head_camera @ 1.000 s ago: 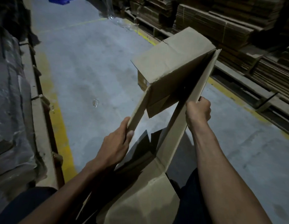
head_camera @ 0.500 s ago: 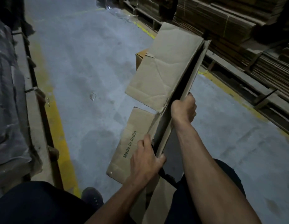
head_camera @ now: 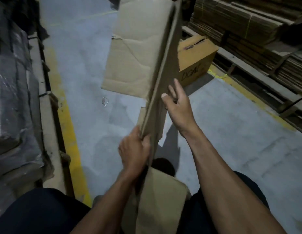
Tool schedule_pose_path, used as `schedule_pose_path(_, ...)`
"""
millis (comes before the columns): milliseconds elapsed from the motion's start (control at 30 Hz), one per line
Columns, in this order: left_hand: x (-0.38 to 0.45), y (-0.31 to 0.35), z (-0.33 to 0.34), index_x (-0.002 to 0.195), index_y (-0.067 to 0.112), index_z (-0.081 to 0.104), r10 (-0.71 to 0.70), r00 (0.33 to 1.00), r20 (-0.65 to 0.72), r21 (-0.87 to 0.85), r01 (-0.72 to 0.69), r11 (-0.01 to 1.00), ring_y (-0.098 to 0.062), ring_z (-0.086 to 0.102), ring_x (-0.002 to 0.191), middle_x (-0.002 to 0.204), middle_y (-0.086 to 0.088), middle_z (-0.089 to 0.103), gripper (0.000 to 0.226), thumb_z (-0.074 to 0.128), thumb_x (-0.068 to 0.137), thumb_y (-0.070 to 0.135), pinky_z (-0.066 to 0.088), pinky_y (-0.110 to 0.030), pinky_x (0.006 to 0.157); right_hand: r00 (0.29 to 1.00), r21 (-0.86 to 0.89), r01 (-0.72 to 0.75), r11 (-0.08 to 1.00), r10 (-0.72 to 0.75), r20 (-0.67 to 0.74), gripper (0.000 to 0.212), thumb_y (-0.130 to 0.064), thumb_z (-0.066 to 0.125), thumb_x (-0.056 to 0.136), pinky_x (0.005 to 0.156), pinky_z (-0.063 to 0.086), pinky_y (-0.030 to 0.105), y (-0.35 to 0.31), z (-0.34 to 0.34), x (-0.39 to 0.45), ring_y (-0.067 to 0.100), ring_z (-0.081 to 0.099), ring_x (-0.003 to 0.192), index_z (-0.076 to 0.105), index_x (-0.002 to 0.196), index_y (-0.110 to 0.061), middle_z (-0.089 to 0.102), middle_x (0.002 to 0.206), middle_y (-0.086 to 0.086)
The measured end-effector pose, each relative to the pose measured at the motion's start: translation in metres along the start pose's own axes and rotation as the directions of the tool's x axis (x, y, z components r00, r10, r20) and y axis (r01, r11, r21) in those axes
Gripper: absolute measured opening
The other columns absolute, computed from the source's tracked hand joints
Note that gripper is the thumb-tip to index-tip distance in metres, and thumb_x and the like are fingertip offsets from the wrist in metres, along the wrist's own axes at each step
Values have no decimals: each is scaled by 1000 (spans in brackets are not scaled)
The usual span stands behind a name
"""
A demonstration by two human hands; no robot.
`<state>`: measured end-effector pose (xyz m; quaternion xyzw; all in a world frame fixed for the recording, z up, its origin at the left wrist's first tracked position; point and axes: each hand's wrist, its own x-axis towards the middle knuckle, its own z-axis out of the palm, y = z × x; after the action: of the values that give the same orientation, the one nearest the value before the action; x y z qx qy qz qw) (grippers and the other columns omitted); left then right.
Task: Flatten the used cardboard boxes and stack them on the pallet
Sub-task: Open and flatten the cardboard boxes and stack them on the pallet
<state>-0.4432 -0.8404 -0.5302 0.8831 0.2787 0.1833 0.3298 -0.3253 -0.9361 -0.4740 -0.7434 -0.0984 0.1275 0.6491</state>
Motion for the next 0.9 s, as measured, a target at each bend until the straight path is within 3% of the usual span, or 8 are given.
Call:
schedule_pose_path(100, 46, -4, -30, 77, 10, 62, -31, 995, -95, -98, 22, 995, -40, 64, 79, 78, -17, 68, 24, 73, 87, 30, 44, -40, 66, 999, -40, -46, 998, 46, 21, 63, -21, 50, 106, 116, 35, 32, 11, 0, -1, 13, 34, 146, 18, 160, -23, 28, 164, 0)
schedule_pose_path(300, 121, -4, -68, 98, 9, 70, -86, 961, -263, -293, 5, 956, -29, 69, 89, 96, -10, 73, 37, 70, 81, 42, 57, -45, 79, 929, -185, -360, 914, 333, -165, 61, -28, 51, 101, 112, 39, 45, 44, -7, 6, 30, 43, 139, 28, 157, -18, 40, 156, 8)
schedule_pose_path(433, 155, 6, -89, 106, 14, 73, -134, 941, -310, -481, -34, 876, -14, 72, 89, 98, 3, 73, 34, 74, 80, 37, 60, -37, 84, 776, 117, -600, 791, 611, -155, 73, -22, 68, 90, 85, 48, 35, 61, 0, 3, 33, 52, 123, 32, 151, -4, 49, 132, 7)
schedule_pose_path(500, 168, 11, -96, 106, 14, 72, -125, 937, -326, -547, -79, 833, -11, 72, 90, 97, 5, 72, 28, 75, 83, 29, 59, -30, 82, 697, 338, -652, 679, 712, -87, 90, -29, 81, 71, 89, 54, 39, 71, 4, 3, 34, 59, 114, 41, 147, -4, 57, 131, 9)
schedule_pose_path(567, 178, 15, -101, 103, 14, 71, -131, 934, -331, -602, -102, 792, -10, 72, 89, 97, 5, 73, 22, 75, 84, 24, 59, -26, 79, 660, 445, -655, 611, 749, -57, 80, -30, 81, 80, 98, 46, 39, 77, 5, 1, 34, 52, 129, 45, 147, -6, 52, 143, 13)
schedule_pose_path(667, 190, 15, -102, 93, 17, 70, -141, 938, -316, -672, -116, 732, -14, 73, 87, 93, 4, 73, 10, 75, 85, 18, 58, -28, 75, 663, 590, -598, 542, 748, -15, 41, -28, 68, 96, 79, 54, 39, 90, 8, -4, 30, 64, 110, 61, 131, -8, 66, 128, 14)
schedule_pose_path(800, 198, 11, -95, 83, 17, 70, -186, 944, -272, -737, -80, 671, -14, 71, 78, 84, 6, 73, 10, 74, 87, 9, 58, -28, 73, 653, 794, -452, 406, 757, -16, 37, -25, 71, 92, 90, 54, 59, 105, 10, -3, 36, 70, 102, 64, 124, -9, 75, 106, 18)
schedule_pose_path(900, 212, 7, -90, 72, 16, 66, -251, 942, -223, -796, -27, 605, -10, 68, 69, 65, 12, 71, 21, 72, 88, 4, 58, -26, 69, 663, 849, -377, 370, 748, -32, 30, -22, 71, 92, 76, 59, 55, 106, 4, 1, 35, 72, 96, 63, 120, -12, 76, 100, 17)
